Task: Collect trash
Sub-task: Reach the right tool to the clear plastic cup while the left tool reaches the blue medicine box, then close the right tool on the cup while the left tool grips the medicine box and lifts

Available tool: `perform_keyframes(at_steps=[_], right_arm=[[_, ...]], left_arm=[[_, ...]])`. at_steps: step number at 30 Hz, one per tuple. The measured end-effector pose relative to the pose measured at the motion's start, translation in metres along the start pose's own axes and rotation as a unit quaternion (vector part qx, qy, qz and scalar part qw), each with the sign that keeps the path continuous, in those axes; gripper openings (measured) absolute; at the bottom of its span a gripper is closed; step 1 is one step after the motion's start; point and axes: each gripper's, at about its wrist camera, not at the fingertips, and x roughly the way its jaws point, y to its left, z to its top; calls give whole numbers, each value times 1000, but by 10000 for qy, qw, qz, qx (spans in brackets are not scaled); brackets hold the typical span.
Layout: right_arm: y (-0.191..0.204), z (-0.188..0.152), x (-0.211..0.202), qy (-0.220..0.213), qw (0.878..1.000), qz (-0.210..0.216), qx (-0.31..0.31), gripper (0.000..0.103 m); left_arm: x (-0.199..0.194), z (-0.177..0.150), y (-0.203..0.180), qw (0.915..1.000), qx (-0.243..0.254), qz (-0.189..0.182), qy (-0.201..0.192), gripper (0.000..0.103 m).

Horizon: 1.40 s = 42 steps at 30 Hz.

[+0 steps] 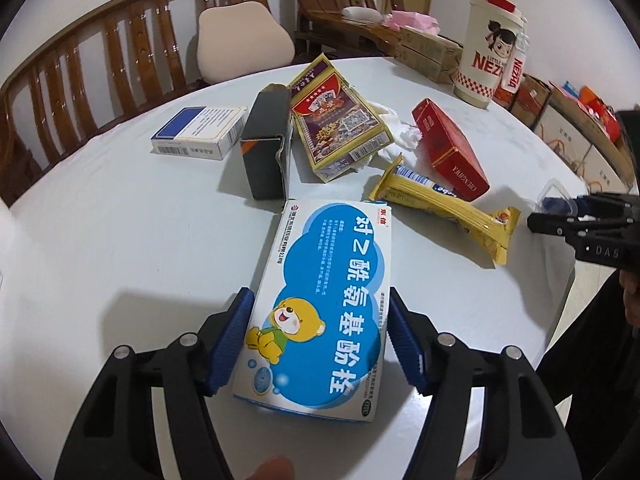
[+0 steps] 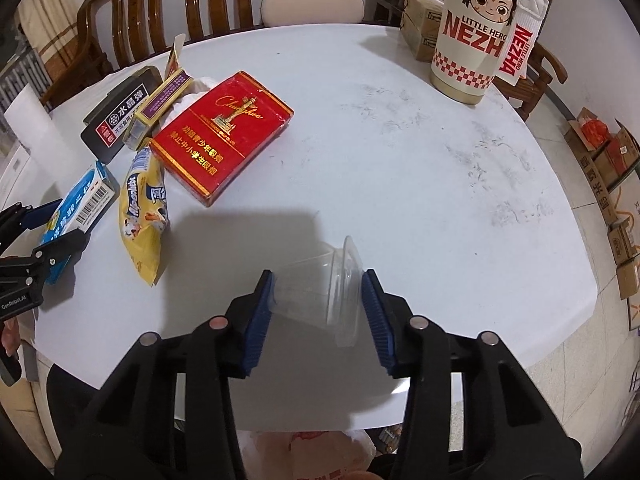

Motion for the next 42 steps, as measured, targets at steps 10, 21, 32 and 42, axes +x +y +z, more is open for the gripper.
perform_keyframes(at_steps=[10,21,32,42], right_arm=[[-4,-4,-3,-82,9999,9,-59,35],[-13,-3,-32,-326,9990,298,35,34],[-14,-12,-80,-655,9962,559,-96,34],[-17,-32,-126,-877,9931,735,-270,34]], left_arm=[[-8,-10,-1,9986,-517,50,-56,61],[-26,-13,-12,9965,-804,185,-116,60],[-64,-8,-42,9924,-924,766,-275,60],[-111,-16,-73,9870,-990,1149,-526,60]])
